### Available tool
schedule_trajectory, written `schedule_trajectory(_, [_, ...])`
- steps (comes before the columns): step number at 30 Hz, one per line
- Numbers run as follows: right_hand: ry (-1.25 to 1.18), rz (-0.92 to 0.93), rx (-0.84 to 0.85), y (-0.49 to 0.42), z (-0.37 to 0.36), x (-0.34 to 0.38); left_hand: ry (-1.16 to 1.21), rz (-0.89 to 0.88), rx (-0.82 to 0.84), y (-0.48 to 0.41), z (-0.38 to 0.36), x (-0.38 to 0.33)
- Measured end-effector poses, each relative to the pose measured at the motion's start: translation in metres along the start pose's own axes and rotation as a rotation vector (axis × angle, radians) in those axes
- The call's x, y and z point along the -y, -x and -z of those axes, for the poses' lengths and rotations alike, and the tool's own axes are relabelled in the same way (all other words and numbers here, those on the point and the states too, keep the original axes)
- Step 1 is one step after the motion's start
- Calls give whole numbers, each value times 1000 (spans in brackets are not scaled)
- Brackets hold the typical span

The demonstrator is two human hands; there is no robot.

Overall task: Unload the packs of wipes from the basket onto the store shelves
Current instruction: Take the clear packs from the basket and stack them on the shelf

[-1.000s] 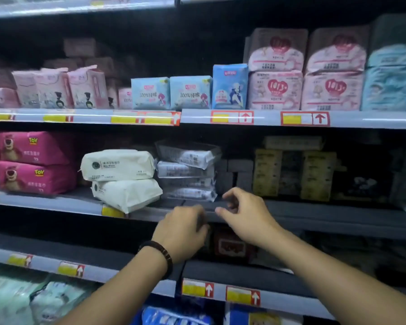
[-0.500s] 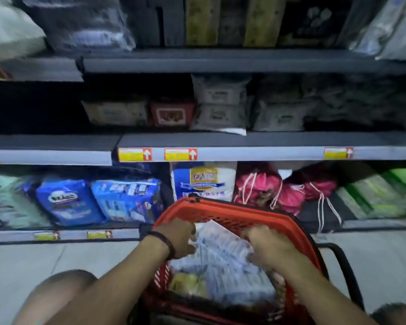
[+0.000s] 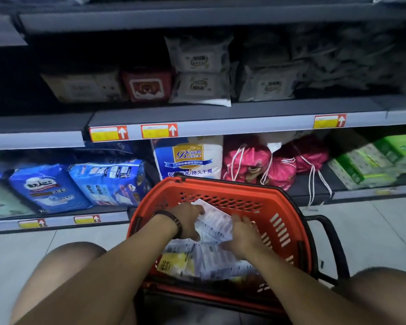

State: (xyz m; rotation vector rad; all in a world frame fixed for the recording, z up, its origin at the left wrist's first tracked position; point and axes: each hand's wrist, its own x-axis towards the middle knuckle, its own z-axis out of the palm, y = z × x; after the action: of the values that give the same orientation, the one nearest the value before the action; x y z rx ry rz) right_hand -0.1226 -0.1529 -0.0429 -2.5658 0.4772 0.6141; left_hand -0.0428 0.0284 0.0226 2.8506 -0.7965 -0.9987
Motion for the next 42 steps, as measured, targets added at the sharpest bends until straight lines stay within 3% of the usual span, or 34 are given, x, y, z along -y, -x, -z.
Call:
schedule_trajectory(3, [53, 19, -57, -4, 4, 1, -62, 7, -12, 1, -2, 3])
schedule_trajectory(9, [-398, 206, 85, -6, 47, 16, -169, -38, -143, 9, -9, 12])
schedule_trajectory(13, [-643, 304, 195, 12, 68, 11, 29, -114, -285, 12, -6, 9])
schedule_trajectory(16, [-706, 170, 13, 14, 69, -2, 87, -42, -310, 18, -3, 12])
schedule_trajectory(18, [-584, 55, -168, 9, 60, -15, 189, 33, -311, 19, -2, 18])
schedule_trajectory(19, [-463, 20, -172, 9, 50, -22, 253, 71, -310, 19, -1, 21])
schedule_trajectory(22, [-49, 44, 152, 17, 11, -37, 437, 104, -327, 18, -3, 30])
schedule_trajectory(24, [75, 75, 274, 22, -3, -37, 597, 86, -296, 21, -5, 32])
schedule_trajectory(28, [217, 185, 314, 22, 1, -31, 793, 65, -282, 26, -5, 32])
schedule_trajectory(32, [378, 241, 229, 27, -5, -26, 853, 81, -357, 36, 1, 30])
schedule_trajectory(36, [57, 196, 262, 22, 29, -26, 895, 157, -465, 39, 1, 38])
schedule_trajectory(42, [-937, 196, 94, 23, 63, -16, 1234, 215, -521, 35, -1, 53])
